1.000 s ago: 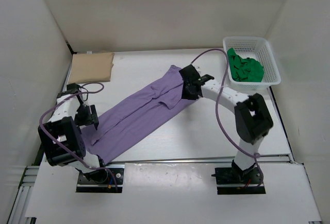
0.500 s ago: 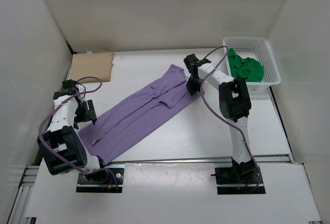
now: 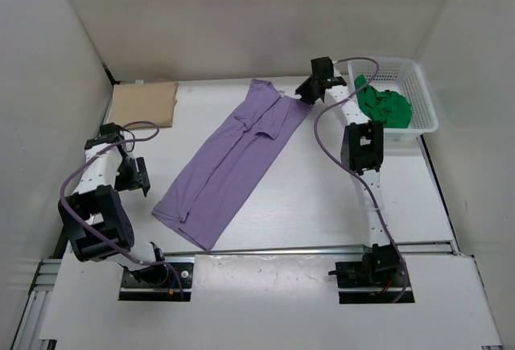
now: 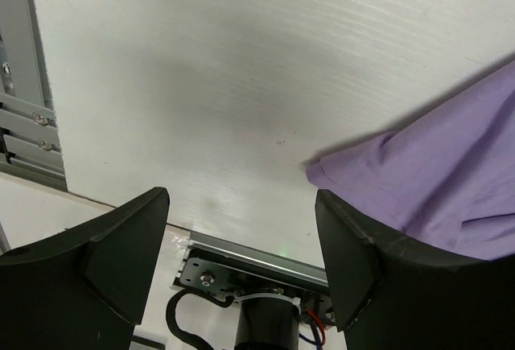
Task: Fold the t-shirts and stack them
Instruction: Rotate the tshirt 90 degrees
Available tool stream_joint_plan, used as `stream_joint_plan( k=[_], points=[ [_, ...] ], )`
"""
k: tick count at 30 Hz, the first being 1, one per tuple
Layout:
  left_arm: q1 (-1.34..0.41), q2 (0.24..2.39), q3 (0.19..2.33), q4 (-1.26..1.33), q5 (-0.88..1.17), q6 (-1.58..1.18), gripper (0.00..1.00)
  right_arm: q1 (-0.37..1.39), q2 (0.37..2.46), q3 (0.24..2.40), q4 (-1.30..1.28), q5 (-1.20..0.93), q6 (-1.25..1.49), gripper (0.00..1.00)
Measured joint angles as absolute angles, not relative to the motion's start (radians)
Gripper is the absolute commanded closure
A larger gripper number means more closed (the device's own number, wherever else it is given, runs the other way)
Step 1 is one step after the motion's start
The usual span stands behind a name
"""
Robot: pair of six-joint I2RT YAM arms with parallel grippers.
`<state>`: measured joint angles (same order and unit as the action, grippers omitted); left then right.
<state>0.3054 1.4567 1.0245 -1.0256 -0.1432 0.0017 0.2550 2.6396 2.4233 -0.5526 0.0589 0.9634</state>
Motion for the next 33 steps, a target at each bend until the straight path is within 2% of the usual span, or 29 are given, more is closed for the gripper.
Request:
stream_joint_plan(
  k=[1, 4, 6, 9, 12, 17, 20, 23, 25, 29, 33],
  points=[
    [0.303, 1.462, 1.028, -1.028, -0.144, 0.002, 0.16, 0.252, 2.65, 2.443, -0.505, 0.05, 0.96, 0.51],
    [0.296, 1.468, 1.037, -1.038, -0.145, 0.002, 0.16, 0.257, 2.621, 2.41, -0.397, 0.007, 0.931, 0.37],
    [0.289, 1.468, 1.043, -1.044, -0.145, 0.002, 0.16, 0.271, 2.54, 2.31, -0.374, -0.021, 0.882, 0.34],
    [0.284, 1.46, 1.044, -1.047, -0.142, 0.002, 0.15, 0.32, 2.328, 2.082, -0.406, -0.033, 0.794, 0.28],
    [0.285, 1.417, 1.043, -1.049, -0.136, 0.002, 0.15, 0.411, 2.045, 1.824, -0.42, -0.003, 0.744, 0.16],
    [0.298, 1.219, 1.027, -1.047, -0.118, 0.002, 0.12, 0.651, 1.559, 1.382, -0.386, 0.052, 0.797, 0.17],
    [0.3, 1.083, 1.008, -1.047, -0.113, 0.002, 0.04, 0.794, 1.39, 1.131, -0.339, 0.079, 0.966, 0.18],
    [0.301, 0.958, 0.987, -1.047, -0.113, 0.001, 0.01, 0.948, 1.378, 0.943, -0.326, 0.106, 1.185, 0.22],
    [0.301, 0.901, 0.974, -1.046, -0.113, 0.001, 0.01, 1.044, 1.435, 0.898, -0.34, 0.112, 1.317, 0.25],
    [0.301, 0.854, 0.962, -1.051, -0.117, 0.001, 0.01, 1.195, 1.581, 0.942, -0.327, 0.123, 1.521, 0.29],
    [0.301, 0.835, 0.955, -1.073, -0.124, 0.001, 0.0, 1.271, 1.751, 1.108, -0.303, 0.118, 1.654, 0.3]
  ],
)
